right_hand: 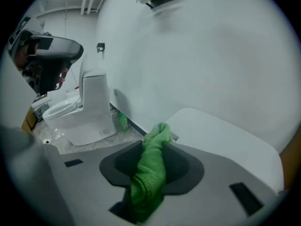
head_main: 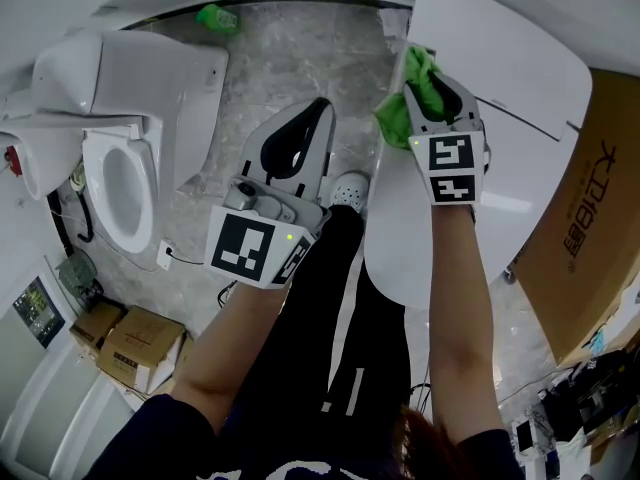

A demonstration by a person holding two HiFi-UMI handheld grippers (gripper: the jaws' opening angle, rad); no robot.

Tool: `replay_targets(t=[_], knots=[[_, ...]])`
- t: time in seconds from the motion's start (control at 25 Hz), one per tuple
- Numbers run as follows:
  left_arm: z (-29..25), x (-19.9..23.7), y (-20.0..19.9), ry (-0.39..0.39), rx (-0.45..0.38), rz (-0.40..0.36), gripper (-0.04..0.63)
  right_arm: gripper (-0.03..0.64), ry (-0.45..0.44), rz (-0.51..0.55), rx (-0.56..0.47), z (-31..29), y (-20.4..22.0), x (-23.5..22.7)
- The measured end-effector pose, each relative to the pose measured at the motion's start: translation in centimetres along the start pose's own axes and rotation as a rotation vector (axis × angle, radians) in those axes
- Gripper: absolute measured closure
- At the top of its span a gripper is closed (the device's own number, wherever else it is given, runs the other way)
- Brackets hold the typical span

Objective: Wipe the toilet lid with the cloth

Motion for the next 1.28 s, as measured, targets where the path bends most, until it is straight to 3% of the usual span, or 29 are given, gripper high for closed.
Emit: replay_targets(t=[0.08, 0.36, 0.52, 0.96, 1.28], knots=[[0.1, -0.2, 0.0, 0.002, 0.0, 0.001, 0.574, 0.498, 0.009, 0.007, -0.004, 0.1, 0.0, -0.2], [0.0, -1.2, 0.0, 0.01, 0.004, -0.015, 0.574, 0.518, 0.016, 0.082, 0.001, 0.5, 0.6, -0.5], [-0.2, -1.8, -0.1, 0.015, 0.009, -0.029, 0.574, 0.518, 0.063, 0.084, 0.012, 1.8, 2.3, -2.5], [-0.8, -3.9, 0.7, 0.058, 0.034, -0.053, 0.574, 0.523, 0.224, 0.019, 0.092, 8.5, 11.2, -13.3], [-1.1, -4.8, 1.3, 0.067, 0.039, -0.059, 0.574, 0.525, 0.395, -0.121, 0.176, 14.2, 19.2, -21.9]])
Point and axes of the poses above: the fingertips, and each gripper's own axes: z backward along the fingers, x to its left, y out of its underside, the point moved 3 cm from there along z, backward along the fingers, and after that the axes turned 7 degrees about x, right-handed, at the moved point
